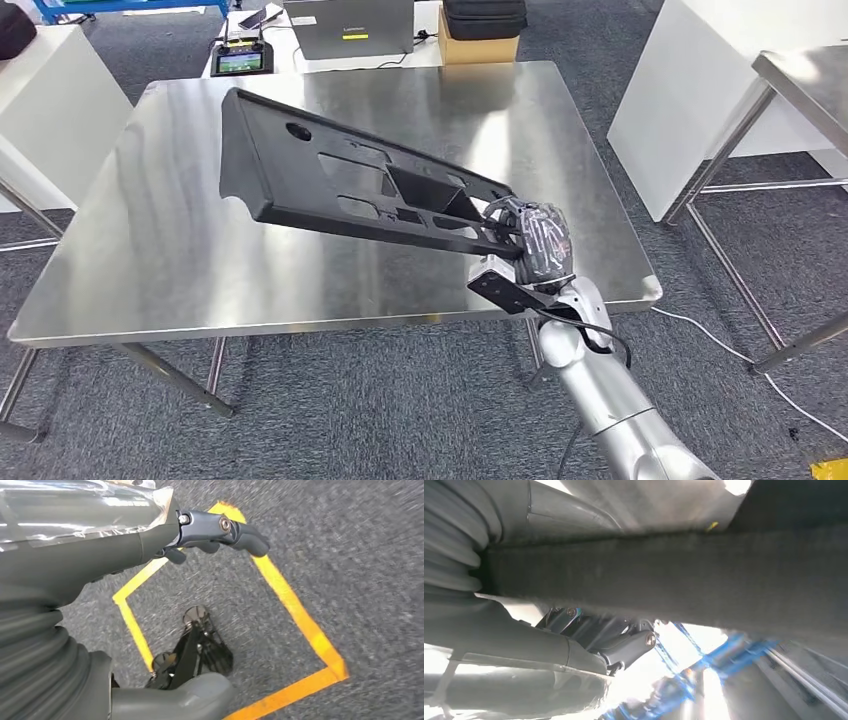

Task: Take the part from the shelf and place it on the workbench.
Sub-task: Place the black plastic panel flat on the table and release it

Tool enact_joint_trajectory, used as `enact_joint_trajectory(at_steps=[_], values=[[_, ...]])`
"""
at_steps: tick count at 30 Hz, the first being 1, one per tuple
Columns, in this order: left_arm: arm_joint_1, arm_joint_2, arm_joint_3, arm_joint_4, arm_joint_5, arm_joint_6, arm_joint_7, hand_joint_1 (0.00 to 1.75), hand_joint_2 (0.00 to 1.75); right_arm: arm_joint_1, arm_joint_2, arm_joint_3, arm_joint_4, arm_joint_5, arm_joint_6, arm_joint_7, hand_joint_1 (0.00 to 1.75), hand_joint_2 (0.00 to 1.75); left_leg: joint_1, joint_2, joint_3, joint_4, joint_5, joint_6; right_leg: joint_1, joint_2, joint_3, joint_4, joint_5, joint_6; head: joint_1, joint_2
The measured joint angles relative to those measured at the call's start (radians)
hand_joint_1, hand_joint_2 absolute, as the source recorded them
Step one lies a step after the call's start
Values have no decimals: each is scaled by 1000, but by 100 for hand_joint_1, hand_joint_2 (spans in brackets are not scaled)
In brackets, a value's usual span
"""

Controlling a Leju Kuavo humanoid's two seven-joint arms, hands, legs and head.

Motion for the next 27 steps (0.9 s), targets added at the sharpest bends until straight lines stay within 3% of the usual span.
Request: enact_joint_trajectory(at_steps=[1, 3, 5, 7, 8, 9, 10, 12, 14, 16, 19, 21, 23, 24, 25, 27], values=[[-1, 0, 0, 0, 0, 0, 0, 0, 175, 0, 0, 0, -1, 1, 1, 2, 175, 175, 1, 1, -6, 5, -4, -4, 1, 4, 4, 3, -5, -18, -2, 0], [-2, -1, 0, 0, -1, 0, 0, 0, 175, 0, -1, 0, -5, 2, 1, 4, 175, 175, 7, 6, -27, 48, 2, -10, 0, 9, 13, 7, -13, -37, -3, 0], [-3, -1, 0, 0, -1, 0, 0, 0, 175, -3, -2, 0, -8, 3, 0, 5, 175, 175, 10, 13, -92, 154, -2, -19, 2, 10, 31, 5, -26, -53, -4, 0], [-2, -1, 0, 0, -1, 0, -3, 0, 175, -5, 0, 1, -9, 7, 0, 7, 175, 175, 10, 17, -182, 270, -48, -26, 5, 11, 49, 5, -41, -61, -4, 0], [-1, -1, 0, 0, -2, 0, -5, 0, 175, -5, 0, 1, -9, 11, 0, 9, 175, 175, 10, 17, -218, 303, -72, -27, 8, 12, 58, 5, -48, -63, -4, 0], [-1, -1, 0, 0, -2, 0, -7, 0, 175, -4, 0, 1, -9, 15, 0, 11, 175, 175, 10, 17, -241, 306, -77, -24, 10, 13, 68, 5, -56, -63, -4, 0], [-1, -1, 0, 0, -2, 0, -8, 0, 175, -3, 0, 1, -9, 19, 0, 12, 175, 175, 9, 17, -248, 280, -57, -18, 14, 14, 78, 5, -64, -64, -4, 0], [-1, -1, 0, 0, -2, -1, -9, 0, 175, -2, 1, 1, -12, 26, 2, 14, 175, 175, 3, 17, -222, 155, 48, 4, 20, 16, 100, 4, -80, -64, -4, 0], [-1, 0, 1, 0, 0, 0, -9, 0, 175, -6, 2, 1, -15, 31, 8, 19, 175, 175, -9, 15, -196, 66, 117, 27, 24, 19, 115, -1, -93, -59, -3, 0], [-2, 1, 2, 0, 2, 1, -9, 0, 175, -12, 4, 2, -14, 38, 15, 25, 175, 175, -19, 11, -192, 51, 121, 39, 25, 21, 122, -9, -101, -49, -3, 0], [-4, -1, 4, 0, 4, 8, -9, 0, 175, -32, 6, 1, -3, 49, 23, 28, 175, 175, -16, 12, -155, 11, 136, 44, 33, 20, 118, 8, -122, -42, -2, 0], [-8, -4, 4, 0, 3, 14, -8, 0, 175, -53, 6, 1, 16, 54, 28, 27, 175, 175, -15, 12, -135, -6, 137, 45, 35, 19, 65, 108, -164, -50, 0, 0], [-13, -6, 4, 0, 3, 17, -8, 0, 175, -66, 8, 1, 38, 62, 29, 28, 175, 175, -20, 9, -131, -6, 130, 47, 35, 18, -18, 232, -200, -53, 0, 0], [-15, -7, 4, 0, 2, 19, -7, 0, 175, -69, 8, 1, 48, 68, 30, 29, 175, 175, -23, 6, -128, -4, 126, 47, 36, 18, -43, 258, -197, -48, 0, 0], [-15, -8, 4, 0, 2, 20, -7, 0, 175, -71, 8, 1, 57, 76, 30, 30, 175, 175, -25, 3, -125, -1, 121, 47, 36, 18, -49, 243, -175, -41, 0, 0], [-15, -9, 5, 0, 2, 22, -7, 0, 175, -79, 8, 2, 71, 86, 30, 31, 175, 175, -27, -3, -118, 9, 107, 44, 36, 18, -10, 117, -96, -28, 0, 0]])
